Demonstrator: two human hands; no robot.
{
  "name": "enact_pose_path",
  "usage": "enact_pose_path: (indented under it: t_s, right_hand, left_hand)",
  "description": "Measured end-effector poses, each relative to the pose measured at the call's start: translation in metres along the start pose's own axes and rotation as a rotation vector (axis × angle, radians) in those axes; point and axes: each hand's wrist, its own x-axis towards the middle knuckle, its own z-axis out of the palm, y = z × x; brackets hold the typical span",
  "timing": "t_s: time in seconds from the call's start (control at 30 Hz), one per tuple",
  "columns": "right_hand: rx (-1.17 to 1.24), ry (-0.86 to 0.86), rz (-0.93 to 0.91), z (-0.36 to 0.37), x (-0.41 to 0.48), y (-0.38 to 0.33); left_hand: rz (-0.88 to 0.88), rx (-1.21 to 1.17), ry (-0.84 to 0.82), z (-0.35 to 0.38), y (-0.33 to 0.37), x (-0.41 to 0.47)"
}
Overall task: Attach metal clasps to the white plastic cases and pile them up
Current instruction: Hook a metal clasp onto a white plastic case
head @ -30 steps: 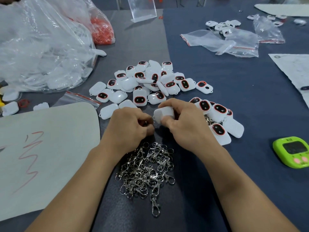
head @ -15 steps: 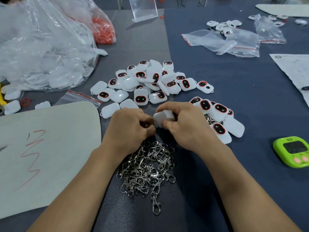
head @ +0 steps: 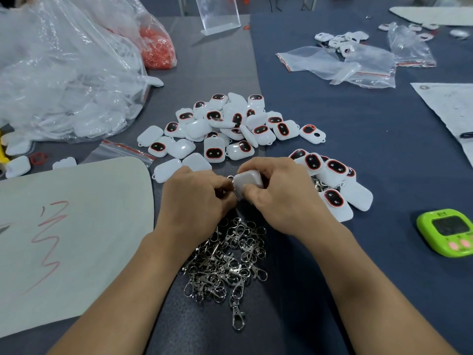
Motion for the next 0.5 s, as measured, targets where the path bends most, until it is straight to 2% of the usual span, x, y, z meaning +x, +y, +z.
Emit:
enact_pose_path:
  t_s: [0.27, 0.5]
  right_hand:
    - [0.076, 0.003, 0.018, 0.0017, -0.0001, 0.0013]
    - [0.263, -0.042, 0.126, 0.0039, -0.0001, -0.0013]
  left_hand:
    - [-0.156, -0.044, -0.057, 0.0006, 0.0007, 0.0004]
    - [-0.186, -0.068, 0.007, 0.0004, -0.0019, 0.0017]
